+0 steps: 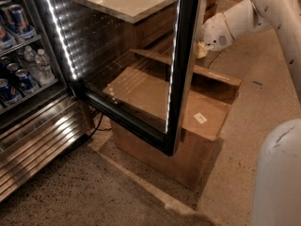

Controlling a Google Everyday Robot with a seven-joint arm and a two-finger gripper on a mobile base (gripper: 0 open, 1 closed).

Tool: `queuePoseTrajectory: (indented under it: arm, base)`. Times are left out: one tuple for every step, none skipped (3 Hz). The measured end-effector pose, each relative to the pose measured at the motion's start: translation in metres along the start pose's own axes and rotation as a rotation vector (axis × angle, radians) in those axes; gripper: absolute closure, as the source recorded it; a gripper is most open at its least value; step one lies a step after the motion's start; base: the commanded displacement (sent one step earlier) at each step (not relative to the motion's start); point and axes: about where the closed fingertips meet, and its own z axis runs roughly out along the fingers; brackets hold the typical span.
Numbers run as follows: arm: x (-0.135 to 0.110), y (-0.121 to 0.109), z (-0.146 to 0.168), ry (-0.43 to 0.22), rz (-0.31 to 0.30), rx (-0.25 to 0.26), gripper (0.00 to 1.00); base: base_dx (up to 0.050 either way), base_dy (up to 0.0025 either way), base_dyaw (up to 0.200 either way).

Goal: Close right fridge door

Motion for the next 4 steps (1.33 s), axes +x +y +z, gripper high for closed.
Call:
queuePoseTrajectory:
  arm:
    - [-0.006, 0.003, 0.014, 0.021, -0.032, -0.043, 1.0]
    - [-0.015, 0.011, 0.038, 0.079, -0.081, -0.12, 1.0]
    - [-0.023, 0.015, 0.059, 0.123, -0.116, -0.175, 1.0]
    - [-0.031, 0.017, 0.085, 0.172, -0.151, -0.233, 1.0]
  base:
    - [0.0, 0.0, 0.0]
    - [0.0, 0.0, 0.0]
    - [0.0, 0.0, 0.0]
    - [0.0, 0.0, 0.0]
